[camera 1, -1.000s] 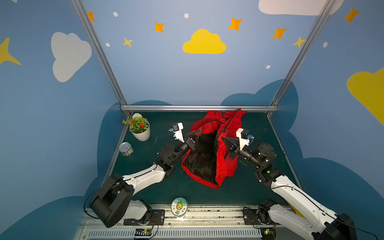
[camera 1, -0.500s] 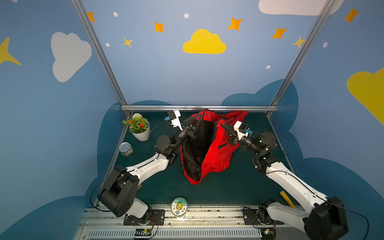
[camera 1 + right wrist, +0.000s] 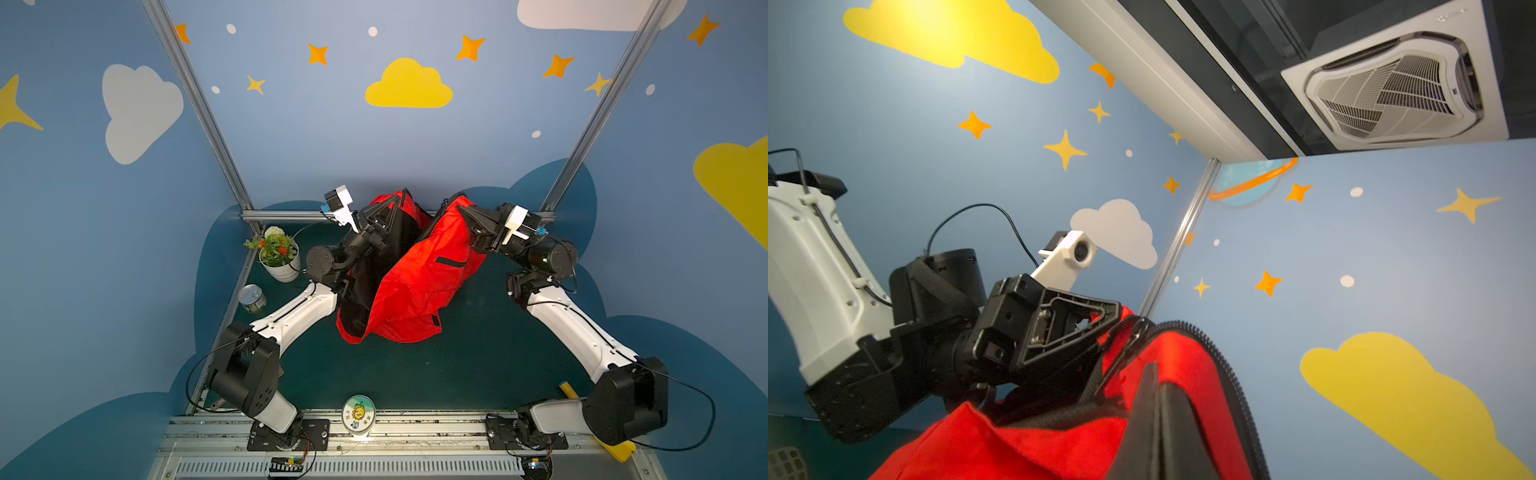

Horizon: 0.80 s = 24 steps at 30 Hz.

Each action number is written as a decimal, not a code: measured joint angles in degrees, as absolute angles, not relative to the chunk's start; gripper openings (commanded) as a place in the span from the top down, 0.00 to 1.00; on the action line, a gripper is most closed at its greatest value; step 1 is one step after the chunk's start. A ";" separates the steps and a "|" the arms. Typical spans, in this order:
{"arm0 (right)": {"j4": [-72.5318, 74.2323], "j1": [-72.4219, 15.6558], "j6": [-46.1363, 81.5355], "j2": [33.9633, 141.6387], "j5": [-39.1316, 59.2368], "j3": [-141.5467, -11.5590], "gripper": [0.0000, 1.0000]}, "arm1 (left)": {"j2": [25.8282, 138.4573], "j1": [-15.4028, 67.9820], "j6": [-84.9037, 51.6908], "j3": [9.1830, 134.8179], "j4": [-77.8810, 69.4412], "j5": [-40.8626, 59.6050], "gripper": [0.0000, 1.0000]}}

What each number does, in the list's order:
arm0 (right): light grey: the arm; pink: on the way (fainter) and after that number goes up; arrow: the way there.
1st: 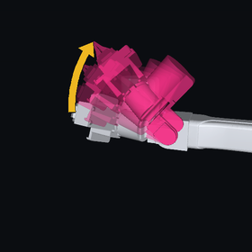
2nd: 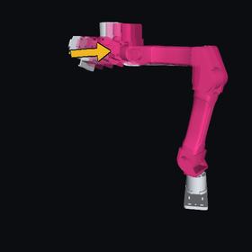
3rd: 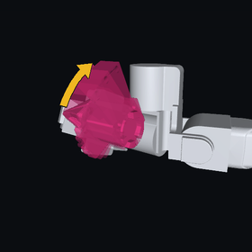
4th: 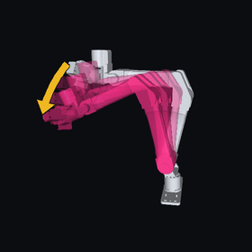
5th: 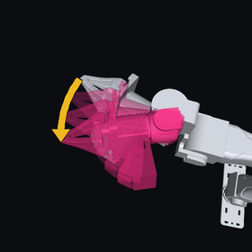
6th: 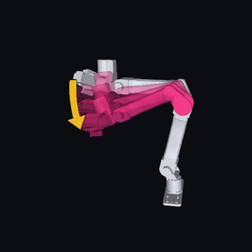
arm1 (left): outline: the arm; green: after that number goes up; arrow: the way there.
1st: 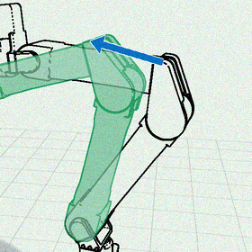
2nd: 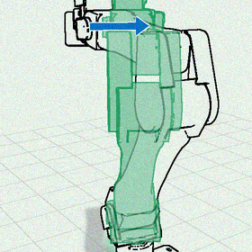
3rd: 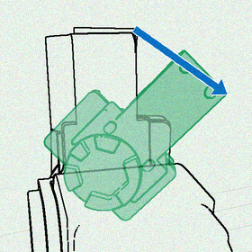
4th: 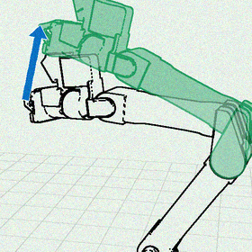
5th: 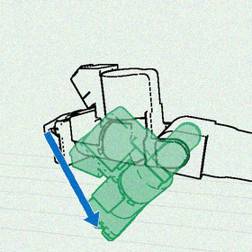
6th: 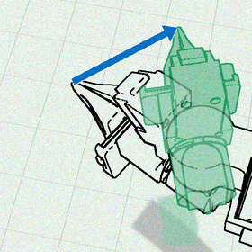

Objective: Zip up the jacket
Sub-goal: 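Lift both grippers high, raising the jacket hem edges off the table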

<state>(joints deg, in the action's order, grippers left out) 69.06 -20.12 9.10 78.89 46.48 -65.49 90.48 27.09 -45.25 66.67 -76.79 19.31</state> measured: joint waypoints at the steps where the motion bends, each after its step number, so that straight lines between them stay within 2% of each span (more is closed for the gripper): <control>1: 69.08 -20.36 9.34 78.74 46.92 -65.54 1.00 | 90.72 27.03 -45.28 67.42 -76.79 19.75 0.97; 24: 62.87 -23.18 7.94 77.58 52.71 -65.47 1.00 | 92.07 31.22 -46.68 76.44 -77.01 27.90 0.97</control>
<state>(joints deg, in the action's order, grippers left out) 62.87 -23.18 7.94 77.58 52.71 -65.47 92.07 31.22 -46.68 76.44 -77.01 27.90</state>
